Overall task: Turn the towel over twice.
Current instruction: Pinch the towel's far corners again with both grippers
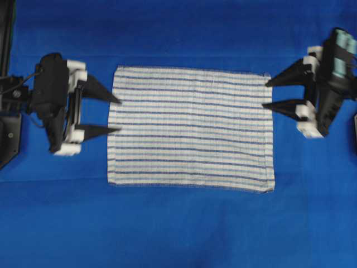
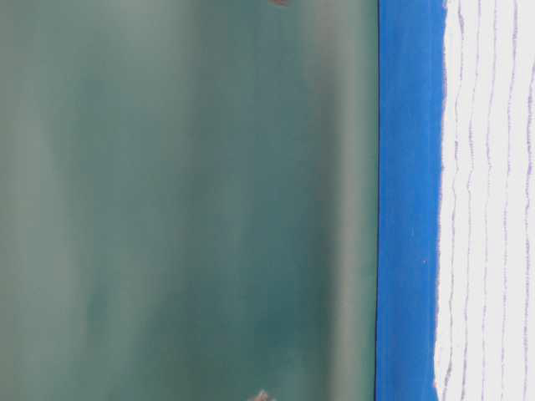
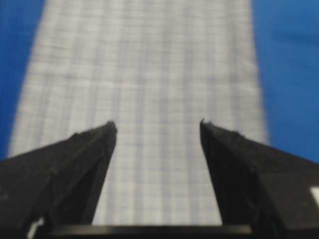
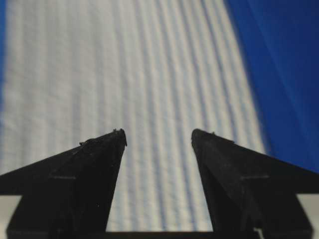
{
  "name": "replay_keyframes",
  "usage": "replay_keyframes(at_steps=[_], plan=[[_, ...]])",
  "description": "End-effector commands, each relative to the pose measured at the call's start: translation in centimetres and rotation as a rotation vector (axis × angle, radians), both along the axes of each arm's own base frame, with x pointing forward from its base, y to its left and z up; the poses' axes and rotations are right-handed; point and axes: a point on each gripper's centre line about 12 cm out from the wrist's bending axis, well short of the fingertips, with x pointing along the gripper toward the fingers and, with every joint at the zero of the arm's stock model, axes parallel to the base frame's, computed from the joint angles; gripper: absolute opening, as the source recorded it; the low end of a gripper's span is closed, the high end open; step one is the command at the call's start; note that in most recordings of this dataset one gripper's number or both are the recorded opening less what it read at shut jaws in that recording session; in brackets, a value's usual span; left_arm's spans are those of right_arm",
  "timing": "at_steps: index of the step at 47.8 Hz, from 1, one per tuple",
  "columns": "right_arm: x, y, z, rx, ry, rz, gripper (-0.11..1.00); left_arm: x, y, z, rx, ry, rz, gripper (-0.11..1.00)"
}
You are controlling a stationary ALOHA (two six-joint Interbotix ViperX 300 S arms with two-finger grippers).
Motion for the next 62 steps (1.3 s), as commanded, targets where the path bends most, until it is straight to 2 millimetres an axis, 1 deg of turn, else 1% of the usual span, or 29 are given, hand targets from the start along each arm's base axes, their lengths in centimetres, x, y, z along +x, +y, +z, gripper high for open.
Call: replay_keyframes(at_steps=[1, 9, 10, 19, 28, 32, 41, 45, 52, 55, 58, 62], plan=[[0.4, -1.2, -0.7, -0.007, 0.030, -0.034, 0.61, 0.3, 1.7, -0.5, 0.035, -0.026, 0.050, 0.62], [0.7, -3.6, -3.5, 0.005, 0.107, -0.104, 0.61, 0.1, 4.8, -3.5, 0.079, -0.004, 0.144, 0.63], [0.7, -3.9, -4.1, 0.010, 0.119, -0.115, 0.61, 0.0, 5.1, -3.9, 0.079, 0.001, 0.156, 0.64], [1.0, -5.9, -6.8, 0.023, 0.167, -0.158, 0.61, 0.3, 7.7, -7.5, 0.099, 0.076, 0.224, 0.64], [0.8, -7.7, -9.1, 0.044, 0.195, -0.206, 0.61, 0.9, 9.9, -10.3, 0.099, 0.128, 0.277, 0.64], [0.7, -8.3, -10.1, 0.050, 0.206, -0.216, 0.61, 1.2, 10.4, -11.3, 0.109, 0.151, 0.281, 0.64], [0.5, -9.0, -12.0, 0.073, 0.238, -0.233, 0.61, 1.6, 11.4, -13.3, 0.098, 0.199, 0.301, 0.64], [0.6, -9.0, -12.6, 0.080, 0.246, -0.232, 0.61, 1.4, 11.6, -14.0, 0.090, 0.221, 0.308, 0.64], [0.6, -9.0, -12.9, 0.084, 0.253, -0.231, 0.60, 1.2, 11.8, -14.4, 0.083, 0.236, 0.316, 0.61], [0.6, -9.0, -12.9, 0.083, 0.252, -0.231, 0.57, 1.2, 11.8, -14.4, 0.082, 0.239, 0.317, 0.58], [0.6, -9.0, -12.9, 0.082, 0.253, -0.230, 0.52, 1.1, 11.8, -14.5, 0.077, 0.252, 0.317, 0.51], [0.5, -9.0, -12.9, 0.081, 0.257, -0.228, 0.41, 0.9, 11.8, -14.8, 0.069, 0.277, 0.318, 0.34]])
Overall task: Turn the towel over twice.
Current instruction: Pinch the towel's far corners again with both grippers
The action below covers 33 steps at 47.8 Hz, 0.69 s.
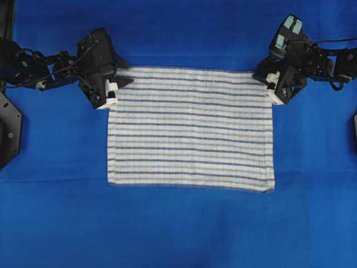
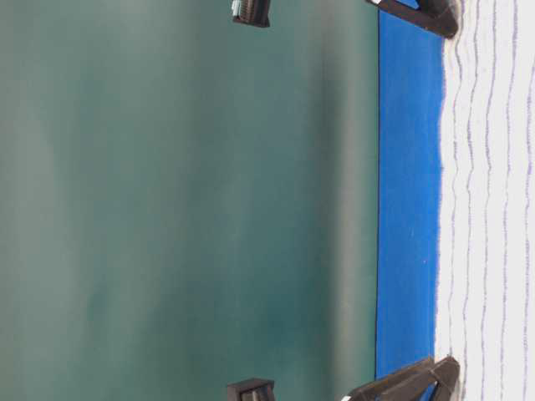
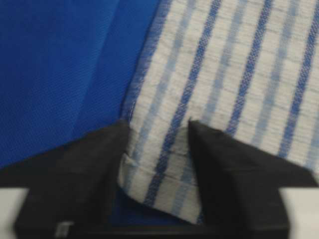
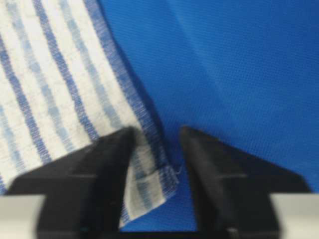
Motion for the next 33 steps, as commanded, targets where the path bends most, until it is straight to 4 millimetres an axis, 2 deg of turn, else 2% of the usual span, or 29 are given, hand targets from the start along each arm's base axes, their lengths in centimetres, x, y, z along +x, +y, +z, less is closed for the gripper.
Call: replay_keyframes(at_steps=[1, 7, 21, 33], plan=[[0.1, -0.1, 0.2, -0.005, -0.003, 0.000, 0.36, 0.1, 0.3, 0.3, -0.002, 0.002, 0.009, 0.27], [0.1, -0.1, 0.3, -0.015, -0.003, 0.011, 0.03, -0.1, 0.3, -0.1, -0.018, 0.034, 0.012, 0.03], [0.7, -0.6, 0.9, -0.031, -0.023, 0.011, 0.02, -0.1, 0.8, 0.6, -0.015, 0.018, 0.030, 0.01], [0.6, -2.6, 3.8, -0.087, -0.095, -0.043, 0.02, 0.5, 2.0, 4.5, 0.025, -0.070, 0.053, 0.01]])
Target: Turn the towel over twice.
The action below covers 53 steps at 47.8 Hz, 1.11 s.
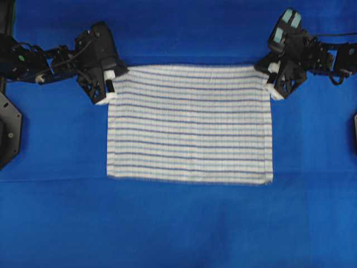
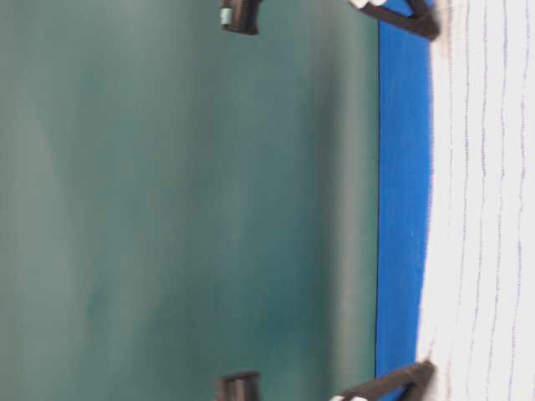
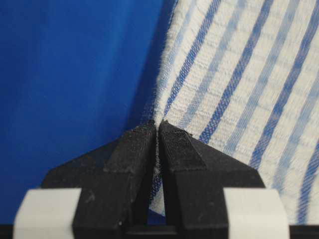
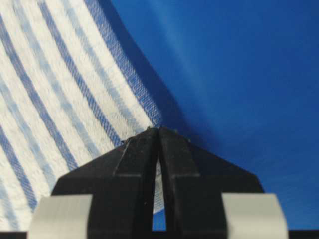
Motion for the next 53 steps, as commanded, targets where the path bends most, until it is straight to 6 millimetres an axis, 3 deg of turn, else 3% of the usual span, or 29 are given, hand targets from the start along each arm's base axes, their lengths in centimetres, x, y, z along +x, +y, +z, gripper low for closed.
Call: replay_keyframes(at_steps=[1, 12, 35, 53], plan=[[0.2, -1.3, 2.3, -0.045, -0.061, -0.030, 0.02, 0.4, 1.1, 2.8, 0.037, -0.077, 0.027, 0.01], [-0.4, -4.0, 5.8, -0.141, -0.109, -0.077, 0.02, -0.6, 3.6, 7.5, 0.119, -0.192, 0.102, 0.01], [0.3, -9.5, 15.0, -0.367, -0.148, -0.118, 0.02, -0.4, 7.1, 13.7, 0.254, -0.388, 0.182, 0.01], [1.3, -11.1, 19.8, -0.463, -0.174, -0.116, 0.02, 0.0, 8.3, 18.1, 0.348, -0.487, 0.192, 0.01]])
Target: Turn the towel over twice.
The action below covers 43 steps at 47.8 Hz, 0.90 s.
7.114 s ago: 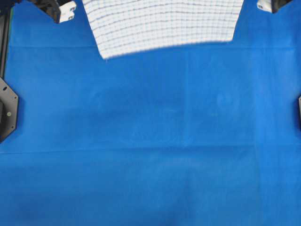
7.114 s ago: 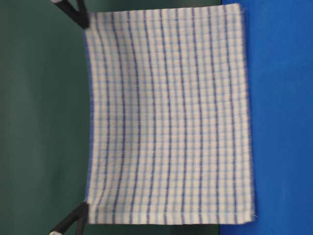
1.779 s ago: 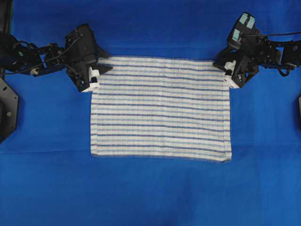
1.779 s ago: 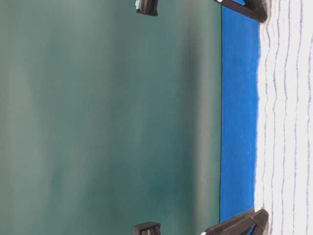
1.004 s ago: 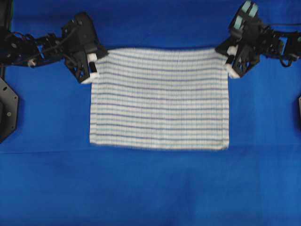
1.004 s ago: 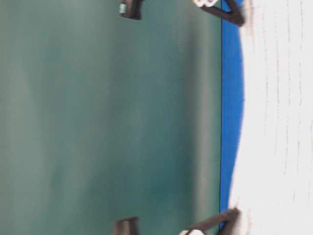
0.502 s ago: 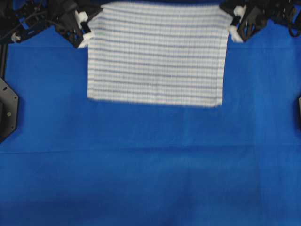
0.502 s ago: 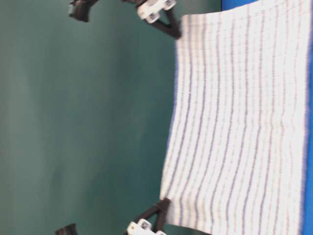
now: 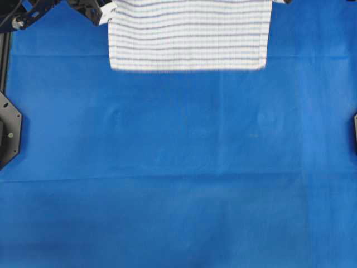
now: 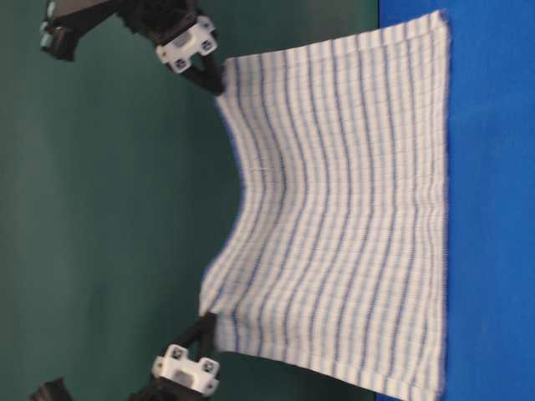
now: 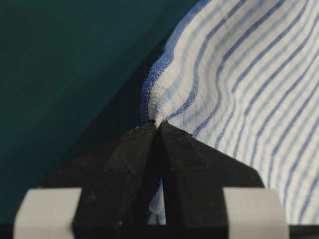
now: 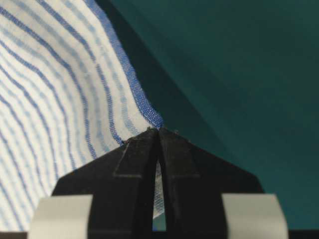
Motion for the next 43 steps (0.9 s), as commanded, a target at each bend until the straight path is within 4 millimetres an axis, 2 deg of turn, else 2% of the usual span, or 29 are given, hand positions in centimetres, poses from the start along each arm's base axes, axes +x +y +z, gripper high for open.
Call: replay_keyframes(at_steps=[1, 9, 20, 30, 43], plan=[[0.0, -0.3, 2.9, -0.051, -0.046, -0.006, 0.02, 0.0, 0.2, 2.5, 0.050, -0.056, 0.003, 0.01], [-0.5, 0.1, 5.6, -0.095, -0.074, -0.009, 0.02, -0.3, -0.3, 4.0, 0.076, -0.089, -0.003, 0.01], [-1.3, 2.6, 7.7, -0.118, -0.099, 0.019, 0.02, -0.9, -2.3, 5.8, 0.107, -0.133, -0.037, 0.01], [-1.9, 6.1, 7.5, -0.082, -0.083, 0.073, 0.02, -2.0, -4.8, 6.4, 0.112, -0.129, -0.081, 0.01], [-2.9, 11.5, 6.9, -0.011, -0.032, 0.171, 0.02, -3.1, -9.0, 4.5, 0.025, -0.015, -0.187, 0.01]])
